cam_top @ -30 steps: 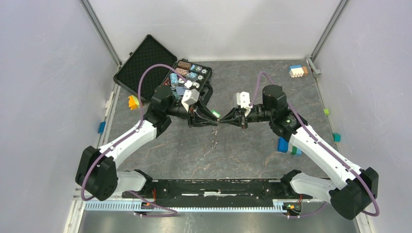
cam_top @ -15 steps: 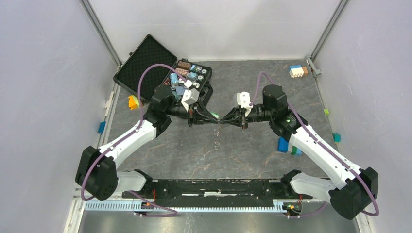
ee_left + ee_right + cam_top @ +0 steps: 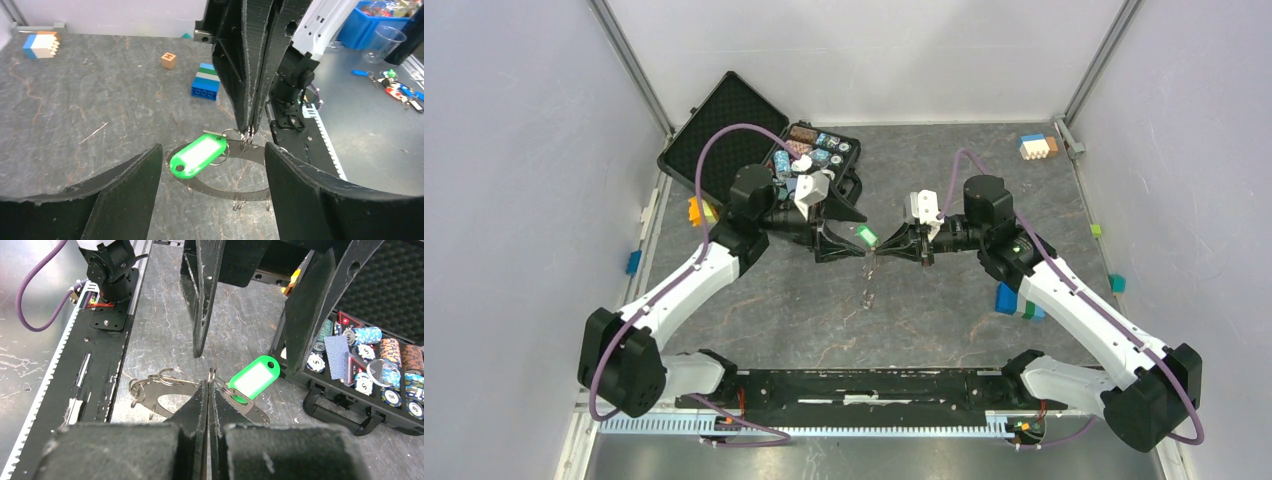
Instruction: Put the keys on the keyring
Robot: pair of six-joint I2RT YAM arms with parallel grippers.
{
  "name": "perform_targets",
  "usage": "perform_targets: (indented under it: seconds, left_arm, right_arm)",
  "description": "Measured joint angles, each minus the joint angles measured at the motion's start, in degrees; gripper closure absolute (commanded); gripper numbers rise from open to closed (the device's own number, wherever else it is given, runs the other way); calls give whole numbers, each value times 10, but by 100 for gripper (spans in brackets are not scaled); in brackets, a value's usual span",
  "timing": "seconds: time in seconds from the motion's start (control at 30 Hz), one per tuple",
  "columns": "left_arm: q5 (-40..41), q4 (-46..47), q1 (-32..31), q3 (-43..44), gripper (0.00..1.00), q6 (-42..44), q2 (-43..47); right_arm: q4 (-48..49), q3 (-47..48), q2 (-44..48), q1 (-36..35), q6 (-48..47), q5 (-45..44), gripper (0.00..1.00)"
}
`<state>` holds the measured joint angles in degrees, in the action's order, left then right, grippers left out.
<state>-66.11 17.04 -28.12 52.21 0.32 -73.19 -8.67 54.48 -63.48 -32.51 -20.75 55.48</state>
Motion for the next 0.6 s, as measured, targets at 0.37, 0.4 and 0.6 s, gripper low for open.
perform_targets:
  seconds: [0.37,0.4,0.6]
  left_arm:
    - [-22,-93,8,45,57,49,24]
    - [-31,-94,3,50,58,50,22]
    - [-48,-108,-16,59,62,61,2]
  right_arm:
    - [-7,0,0,0,-7,-3,100]
    - [-7,0,-1,0,-6,-2,100]
    - [-7,0,-11,0,0,-2,100]
